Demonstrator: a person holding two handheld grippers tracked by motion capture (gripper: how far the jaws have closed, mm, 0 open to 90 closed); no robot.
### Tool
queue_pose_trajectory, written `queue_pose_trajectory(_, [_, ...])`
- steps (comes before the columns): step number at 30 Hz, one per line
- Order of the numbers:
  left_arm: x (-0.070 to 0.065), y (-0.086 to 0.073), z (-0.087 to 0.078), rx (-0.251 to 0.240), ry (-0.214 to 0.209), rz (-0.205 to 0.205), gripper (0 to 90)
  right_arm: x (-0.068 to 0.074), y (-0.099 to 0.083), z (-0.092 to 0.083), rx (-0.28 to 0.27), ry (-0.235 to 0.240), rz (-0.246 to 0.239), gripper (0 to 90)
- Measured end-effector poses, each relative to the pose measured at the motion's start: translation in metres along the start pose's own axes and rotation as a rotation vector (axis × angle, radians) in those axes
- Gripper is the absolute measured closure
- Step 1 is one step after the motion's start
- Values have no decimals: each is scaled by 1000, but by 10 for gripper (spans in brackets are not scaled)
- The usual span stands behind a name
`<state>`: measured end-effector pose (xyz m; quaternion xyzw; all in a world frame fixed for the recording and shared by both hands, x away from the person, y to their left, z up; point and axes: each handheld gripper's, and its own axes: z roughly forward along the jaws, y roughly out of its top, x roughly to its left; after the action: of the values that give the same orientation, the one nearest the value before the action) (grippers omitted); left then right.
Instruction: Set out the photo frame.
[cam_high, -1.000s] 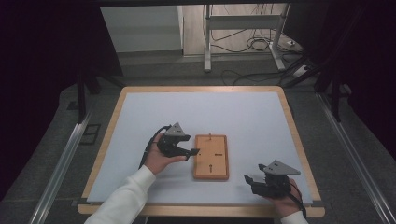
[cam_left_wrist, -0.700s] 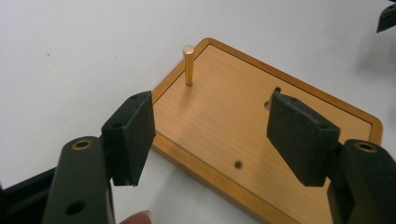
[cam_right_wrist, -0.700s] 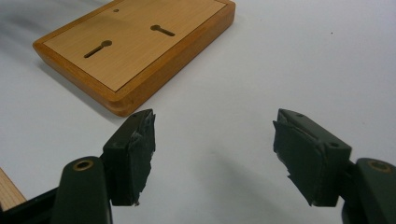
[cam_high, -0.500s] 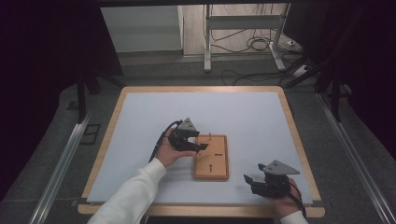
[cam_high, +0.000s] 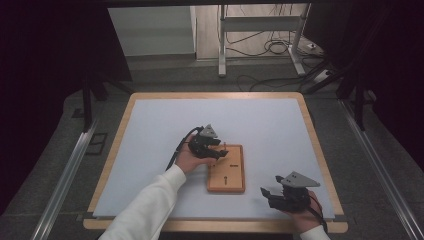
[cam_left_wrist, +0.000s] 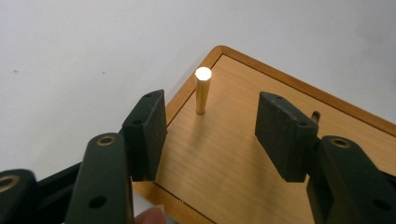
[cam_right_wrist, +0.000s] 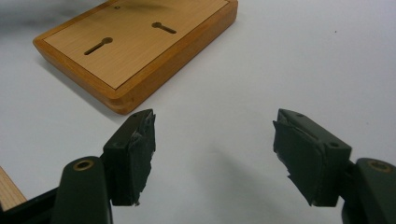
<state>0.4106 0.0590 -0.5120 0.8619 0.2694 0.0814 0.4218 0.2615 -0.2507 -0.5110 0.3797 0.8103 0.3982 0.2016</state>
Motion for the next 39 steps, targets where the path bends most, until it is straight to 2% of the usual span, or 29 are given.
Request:
queue_pose_trajectory(6, [2, 5, 5, 2, -3, 18, 437, 0, 0, 0, 0, -2, -1, 302])
queue_pose_trajectory(16, [8, 6, 13, 4, 1, 6, 610, 0, 0, 1, 5, -3, -9, 302])
queue_pose_trajectory(22, [8, 7, 16, 2, 16, 1, 646, 0, 0, 0, 3, -4, -12, 301])
queue_pose_trajectory(23, [9, 8, 16, 12, 14, 16, 650, 0, 0, 0, 1, -5, -13, 302])
queue_pose_trajectory(24, [8, 8, 17, -1, 13, 2, 660, 0, 0, 0, 1, -5, -14, 302])
queue_pose_trajectory(28, [7, 9, 19, 0, -2, 4, 709, 1, 0, 0, 3, -5, -16, 302])
queue_pose_trajectory(32, [7, 10, 22, 16, -14, 2, 824, 1, 0, 0, 4, -5, -17, 302])
queue_pose_trajectory(36, [8, 11, 22, 23, -25, 3, 838, 0, 0, 0, 3, -5, -15, 302])
queue_pose_trajectory(39, [10, 11, 22, 25, -45, -19, 841, 0, 0, 0, 5, -4, -15, 302])
